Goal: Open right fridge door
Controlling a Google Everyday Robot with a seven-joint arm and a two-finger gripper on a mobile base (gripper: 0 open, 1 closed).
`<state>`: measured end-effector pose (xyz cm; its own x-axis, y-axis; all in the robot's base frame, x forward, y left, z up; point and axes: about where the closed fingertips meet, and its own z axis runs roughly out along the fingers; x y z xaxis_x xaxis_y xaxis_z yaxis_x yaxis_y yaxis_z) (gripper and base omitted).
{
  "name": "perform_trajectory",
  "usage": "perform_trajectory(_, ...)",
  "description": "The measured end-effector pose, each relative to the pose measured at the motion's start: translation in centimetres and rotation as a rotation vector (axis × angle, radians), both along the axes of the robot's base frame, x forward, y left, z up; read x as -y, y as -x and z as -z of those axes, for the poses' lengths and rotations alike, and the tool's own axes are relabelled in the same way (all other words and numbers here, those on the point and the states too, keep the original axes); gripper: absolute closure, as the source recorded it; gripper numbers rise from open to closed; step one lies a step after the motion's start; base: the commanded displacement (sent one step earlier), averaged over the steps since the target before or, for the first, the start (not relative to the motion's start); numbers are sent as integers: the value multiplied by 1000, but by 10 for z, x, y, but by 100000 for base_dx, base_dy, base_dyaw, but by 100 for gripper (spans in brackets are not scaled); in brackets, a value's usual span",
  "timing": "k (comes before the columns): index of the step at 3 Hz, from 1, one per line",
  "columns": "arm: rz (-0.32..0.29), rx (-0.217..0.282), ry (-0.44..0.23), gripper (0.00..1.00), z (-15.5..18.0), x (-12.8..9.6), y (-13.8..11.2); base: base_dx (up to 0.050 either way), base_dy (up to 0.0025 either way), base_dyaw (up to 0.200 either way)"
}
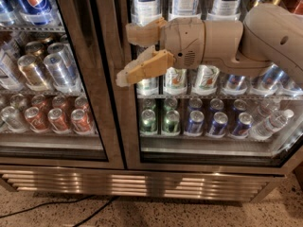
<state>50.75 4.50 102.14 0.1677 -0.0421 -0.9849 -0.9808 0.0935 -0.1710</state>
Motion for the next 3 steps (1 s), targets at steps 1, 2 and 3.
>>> perform_trajectory(1,0,0,0,0,0,0,0,-1,1,-20014)
perform_trajectory(2,0,0,0,0,0,0,0,0,0,0)
perform_trajectory(3,0,0,0,0,0,-4,9,0,0,0)
